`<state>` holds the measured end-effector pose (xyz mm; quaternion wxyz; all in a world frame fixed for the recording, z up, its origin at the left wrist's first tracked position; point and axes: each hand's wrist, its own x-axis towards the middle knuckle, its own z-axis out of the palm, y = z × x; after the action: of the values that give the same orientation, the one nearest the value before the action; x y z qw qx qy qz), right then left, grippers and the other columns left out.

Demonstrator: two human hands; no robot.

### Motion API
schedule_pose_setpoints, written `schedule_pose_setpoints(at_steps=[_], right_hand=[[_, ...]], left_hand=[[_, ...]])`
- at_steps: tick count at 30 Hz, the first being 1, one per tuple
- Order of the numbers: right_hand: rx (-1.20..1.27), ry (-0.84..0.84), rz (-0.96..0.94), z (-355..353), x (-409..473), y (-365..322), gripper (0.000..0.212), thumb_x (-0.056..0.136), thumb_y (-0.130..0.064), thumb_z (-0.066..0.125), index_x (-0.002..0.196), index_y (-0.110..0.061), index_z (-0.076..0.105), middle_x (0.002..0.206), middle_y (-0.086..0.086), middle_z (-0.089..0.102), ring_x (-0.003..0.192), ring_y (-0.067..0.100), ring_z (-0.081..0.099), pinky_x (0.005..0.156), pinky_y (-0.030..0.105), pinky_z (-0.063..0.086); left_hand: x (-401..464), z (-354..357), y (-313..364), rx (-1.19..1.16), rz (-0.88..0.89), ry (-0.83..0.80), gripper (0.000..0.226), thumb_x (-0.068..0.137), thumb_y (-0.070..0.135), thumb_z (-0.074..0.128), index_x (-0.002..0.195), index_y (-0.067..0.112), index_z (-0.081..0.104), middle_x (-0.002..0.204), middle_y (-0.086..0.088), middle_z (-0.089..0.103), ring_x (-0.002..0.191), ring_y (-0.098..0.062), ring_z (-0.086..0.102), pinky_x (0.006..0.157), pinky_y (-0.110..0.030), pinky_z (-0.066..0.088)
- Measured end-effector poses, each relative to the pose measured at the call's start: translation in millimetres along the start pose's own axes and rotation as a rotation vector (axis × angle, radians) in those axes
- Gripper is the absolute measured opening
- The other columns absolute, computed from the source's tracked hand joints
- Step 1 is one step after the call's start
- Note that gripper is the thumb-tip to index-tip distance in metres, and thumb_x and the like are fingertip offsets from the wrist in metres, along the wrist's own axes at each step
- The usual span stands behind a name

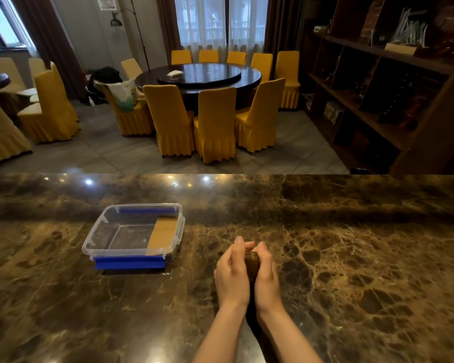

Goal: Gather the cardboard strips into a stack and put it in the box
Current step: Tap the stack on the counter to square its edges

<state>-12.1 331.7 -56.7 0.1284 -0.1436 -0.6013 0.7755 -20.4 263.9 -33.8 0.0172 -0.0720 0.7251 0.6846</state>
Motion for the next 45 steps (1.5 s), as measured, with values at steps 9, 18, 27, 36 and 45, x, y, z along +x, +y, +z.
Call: schedule_pose_setpoints(at_steps=[9,18,27,36,45], right_hand=[[-0.055,0.046,-0.003,-1,-3,5,0.049,0.092,-0.054,0.036,0.063,-0.03,0.067,0.063,-0.004,0.068,0.064,0.011,0.066,0.059,0.026,0.053],[-0.03,0.127,0.043,-10,-1,5,0.055,0.079,-0.072,0.036,0.064,-0.031,0.071,0.061,-0.006,0.07,0.059,0.008,0.066,0.062,0.03,0.054],[-0.158,0.174,-0.033,-30,4,-16,0.042,0.1,-0.046,0.041,0.085,-0.02,0.07,0.085,0.005,0.073,0.088,0.029,0.07,0.088,0.055,0.054],[-0.493,0.046,-0.186,-14,7,-7,0.019,0.099,-0.029,0.058,0.082,-0.028,0.067,0.079,-0.009,0.07,0.079,0.007,0.065,0.071,0.021,0.049],[-0.538,0.046,-0.12,-16,7,6,0.026,0.104,-0.018,0.047,0.091,-0.023,0.069,0.085,-0.009,0.07,0.085,0.0,0.063,0.072,0.024,0.049]], left_hand=[[-15,-42,1,0.023,0.024,-0.278,0.058,0.082,0.071,0.055,0.131,0.04,0.06,0.137,0.004,0.065,0.125,-0.008,0.063,0.105,-0.032,0.053],[-13,-58,-17,0.522,0.277,-0.29,0.045,0.083,0.031,0.079,0.12,0.045,0.059,0.114,0.024,0.071,0.109,0.003,0.066,0.095,-0.031,0.057],[-10,-55,11,0.882,0.479,-0.286,0.03,0.094,0.04,0.062,0.118,0.049,0.046,0.116,0.023,0.063,0.106,0.001,0.059,0.09,-0.029,0.054],[5,-55,42,1.353,0.606,-0.372,0.044,0.094,0.028,0.067,0.134,0.032,0.05,0.13,0.004,0.066,0.118,-0.021,0.062,0.096,-0.04,0.052],[10,-75,8,0.967,0.432,-0.362,0.047,0.091,0.035,0.069,0.133,0.047,0.051,0.129,0.023,0.059,0.118,0.001,0.052,0.103,-0.025,0.046]])
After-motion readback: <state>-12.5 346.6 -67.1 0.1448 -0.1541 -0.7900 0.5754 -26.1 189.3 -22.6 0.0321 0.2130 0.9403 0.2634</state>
